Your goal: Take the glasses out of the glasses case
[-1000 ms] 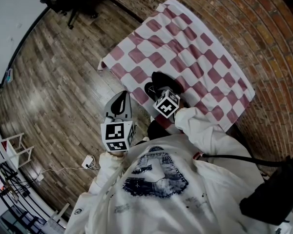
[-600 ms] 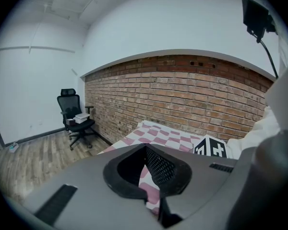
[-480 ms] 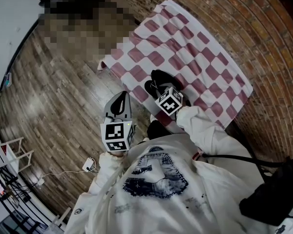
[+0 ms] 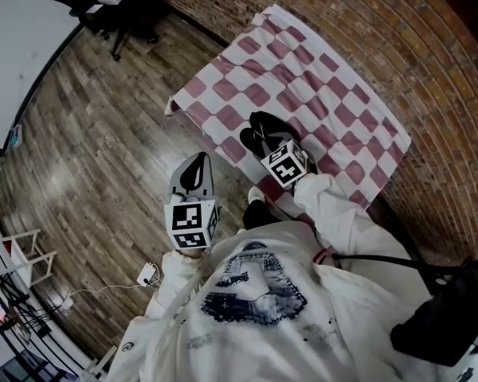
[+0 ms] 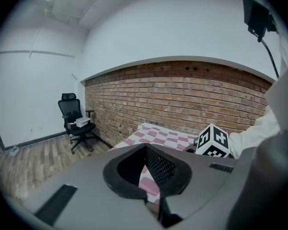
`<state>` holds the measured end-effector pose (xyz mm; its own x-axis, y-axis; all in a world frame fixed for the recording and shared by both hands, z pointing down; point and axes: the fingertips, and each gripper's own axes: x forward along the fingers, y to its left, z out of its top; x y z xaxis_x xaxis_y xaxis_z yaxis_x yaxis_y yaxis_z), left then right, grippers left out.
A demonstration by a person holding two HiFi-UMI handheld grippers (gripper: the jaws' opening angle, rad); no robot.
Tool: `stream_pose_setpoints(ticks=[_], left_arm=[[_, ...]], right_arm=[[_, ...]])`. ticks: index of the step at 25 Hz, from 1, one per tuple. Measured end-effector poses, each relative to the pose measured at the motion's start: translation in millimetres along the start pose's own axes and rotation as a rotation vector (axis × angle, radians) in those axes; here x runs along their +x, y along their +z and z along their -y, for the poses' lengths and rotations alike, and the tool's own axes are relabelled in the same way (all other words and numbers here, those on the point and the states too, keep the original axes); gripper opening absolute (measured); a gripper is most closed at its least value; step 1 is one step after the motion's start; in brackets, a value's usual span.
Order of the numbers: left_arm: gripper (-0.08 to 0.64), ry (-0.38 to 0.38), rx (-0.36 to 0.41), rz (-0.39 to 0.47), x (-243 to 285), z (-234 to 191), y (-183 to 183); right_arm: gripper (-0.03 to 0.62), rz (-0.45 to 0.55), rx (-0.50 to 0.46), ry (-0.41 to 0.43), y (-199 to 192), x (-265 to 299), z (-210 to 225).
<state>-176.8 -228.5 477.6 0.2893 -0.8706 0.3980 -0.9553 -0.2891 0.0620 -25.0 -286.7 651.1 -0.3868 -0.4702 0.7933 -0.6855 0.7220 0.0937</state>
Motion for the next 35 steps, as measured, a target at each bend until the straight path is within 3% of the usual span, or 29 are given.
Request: stream_pose_setpoints(ticks=[19, 35], left_arm=[[0.009, -0.012, 0.049, 0.066, -92, 22, -14], [0.009, -0.006, 0.095, 0.121, -169, 55, -27]], right_arm=[[0.028, 0.262, 0.107, -0.17, 12, -122, -26], [0.026, 0.518, 0.136, -0.227, 18, -254, -82]])
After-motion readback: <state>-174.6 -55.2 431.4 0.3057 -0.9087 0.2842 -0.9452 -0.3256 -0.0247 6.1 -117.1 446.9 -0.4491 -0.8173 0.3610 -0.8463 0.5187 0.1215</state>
